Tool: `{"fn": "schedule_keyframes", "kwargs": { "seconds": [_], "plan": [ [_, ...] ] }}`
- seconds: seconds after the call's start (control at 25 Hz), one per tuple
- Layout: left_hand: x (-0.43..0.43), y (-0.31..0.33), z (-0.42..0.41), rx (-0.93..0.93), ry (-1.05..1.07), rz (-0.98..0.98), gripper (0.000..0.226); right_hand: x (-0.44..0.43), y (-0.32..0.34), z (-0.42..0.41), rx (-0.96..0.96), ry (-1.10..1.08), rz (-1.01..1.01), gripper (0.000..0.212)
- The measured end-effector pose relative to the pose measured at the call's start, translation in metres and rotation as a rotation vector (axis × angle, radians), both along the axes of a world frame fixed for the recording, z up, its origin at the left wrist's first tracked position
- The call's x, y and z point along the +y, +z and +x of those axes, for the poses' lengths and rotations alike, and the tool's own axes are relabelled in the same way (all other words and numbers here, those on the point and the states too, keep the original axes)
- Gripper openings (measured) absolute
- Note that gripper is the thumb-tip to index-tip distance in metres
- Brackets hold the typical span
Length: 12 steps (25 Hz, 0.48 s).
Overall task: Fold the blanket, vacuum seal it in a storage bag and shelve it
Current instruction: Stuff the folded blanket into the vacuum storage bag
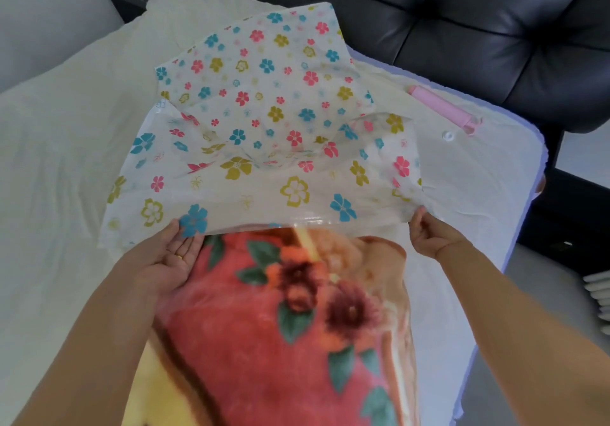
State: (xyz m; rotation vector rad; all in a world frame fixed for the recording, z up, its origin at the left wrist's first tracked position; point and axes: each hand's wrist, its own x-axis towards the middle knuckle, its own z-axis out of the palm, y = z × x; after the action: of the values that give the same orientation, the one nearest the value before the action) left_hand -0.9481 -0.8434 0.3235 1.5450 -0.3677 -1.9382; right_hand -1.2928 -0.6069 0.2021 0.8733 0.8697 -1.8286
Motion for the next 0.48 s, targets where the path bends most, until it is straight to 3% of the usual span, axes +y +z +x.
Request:
{"fn": "schedule_keyframes", "kwargs": {
  "seconds": [0.32,0.4,0.44,0.48],
  "plan": [
    [-0.009,0.019,0.022,0.002,-0.032,-0.052,0.004,0.022,-0.005,0.006,0.643,0.267,0.154,0.023],
    [-0.021,0.024,0.041,0.044,-0.043,-0.125,0.058,0.035,-0.021,0.015,0.753,0.288,0.244,0.014],
    [-0.026,0.022,0.050,0.029,-0.024,-0.154,0.082,0.044,-0.035,0.021,0.768,0.330,0.295,0.028],
    [-0.025,0.020,0.056,0.004,-0.022,-0.173,0.091,0.054,-0.053,0.027,0.749,0.378,0.321,0.043]
  ]
}}
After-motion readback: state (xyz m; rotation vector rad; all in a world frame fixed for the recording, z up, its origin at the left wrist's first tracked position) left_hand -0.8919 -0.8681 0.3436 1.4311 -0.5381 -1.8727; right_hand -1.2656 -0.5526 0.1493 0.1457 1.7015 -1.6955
